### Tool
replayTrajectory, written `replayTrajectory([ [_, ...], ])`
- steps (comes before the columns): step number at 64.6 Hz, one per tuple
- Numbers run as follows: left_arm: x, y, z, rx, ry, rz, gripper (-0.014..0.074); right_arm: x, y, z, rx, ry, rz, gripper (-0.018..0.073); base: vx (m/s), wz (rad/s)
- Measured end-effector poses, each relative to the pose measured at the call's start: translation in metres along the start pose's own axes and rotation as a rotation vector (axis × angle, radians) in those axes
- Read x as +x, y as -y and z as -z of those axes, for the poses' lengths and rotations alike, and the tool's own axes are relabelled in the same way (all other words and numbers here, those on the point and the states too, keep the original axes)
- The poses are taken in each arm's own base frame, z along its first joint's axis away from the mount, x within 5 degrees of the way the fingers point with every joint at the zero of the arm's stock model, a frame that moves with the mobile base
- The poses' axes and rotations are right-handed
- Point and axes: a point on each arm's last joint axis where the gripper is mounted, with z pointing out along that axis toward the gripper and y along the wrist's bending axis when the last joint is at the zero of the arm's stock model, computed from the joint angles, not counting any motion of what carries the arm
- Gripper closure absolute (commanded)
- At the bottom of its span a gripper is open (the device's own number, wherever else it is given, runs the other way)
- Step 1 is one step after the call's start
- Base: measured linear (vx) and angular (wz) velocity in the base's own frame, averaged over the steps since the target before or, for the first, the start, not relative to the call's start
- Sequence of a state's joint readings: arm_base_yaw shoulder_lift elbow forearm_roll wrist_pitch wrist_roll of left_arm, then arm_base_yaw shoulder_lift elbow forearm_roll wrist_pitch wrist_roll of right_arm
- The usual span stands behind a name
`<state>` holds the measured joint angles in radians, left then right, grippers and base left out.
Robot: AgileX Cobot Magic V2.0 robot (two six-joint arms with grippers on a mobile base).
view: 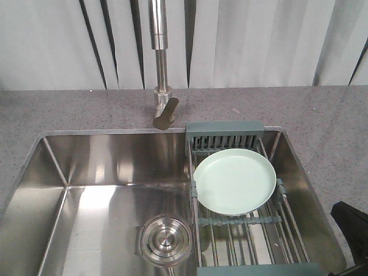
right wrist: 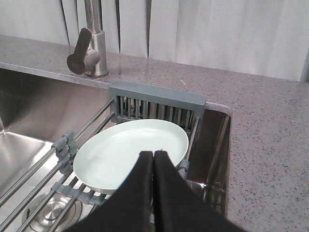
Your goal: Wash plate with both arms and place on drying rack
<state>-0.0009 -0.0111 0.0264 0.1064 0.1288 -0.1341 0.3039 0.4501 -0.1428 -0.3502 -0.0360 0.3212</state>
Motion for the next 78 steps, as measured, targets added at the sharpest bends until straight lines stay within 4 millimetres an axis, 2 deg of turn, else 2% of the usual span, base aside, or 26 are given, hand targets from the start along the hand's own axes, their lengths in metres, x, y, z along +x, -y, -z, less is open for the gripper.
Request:
replayTrajectory([
  [27,0.000,0.000,0.000,0.000,0.000,0.000,0.0602,0.001,0.000,0.000,-0.001,-0.001,0.000,0.0568,0.00,0.00],
  [35,0.000,0.000,0.000,0.000,-0.001,0.000,0.0602,0.001,0.001,0.005,0.008,0.024,0.020,0.0568,0.00,0.00],
  [60,0.000,0.000,0.000,0.000,-0.001,0.000,0.0602,0.000,0.018,0.025,0.224,0.109,-0.065,0.0568,0.00,0.00],
  [67,0.000,0.000,0.000,0.000,-0.001,0.000,0.0602,0.011,0.016,0.030,0.226,0.156,-0.068,0.0568,0.00,0.00],
  [74,0.000,0.000,0.000,0.000,-0.001,0.000,0.0602,0.034,0.014,0.030,0.220,0.153,-0.099,0.0568,0.00,0.00],
  [78,0.000,0.000,0.000,0.000,-0.001,0.000,0.0602,0.038,0.013,0.032,0.220,0.171,-0.108,0.0568,0.00,0.00],
])
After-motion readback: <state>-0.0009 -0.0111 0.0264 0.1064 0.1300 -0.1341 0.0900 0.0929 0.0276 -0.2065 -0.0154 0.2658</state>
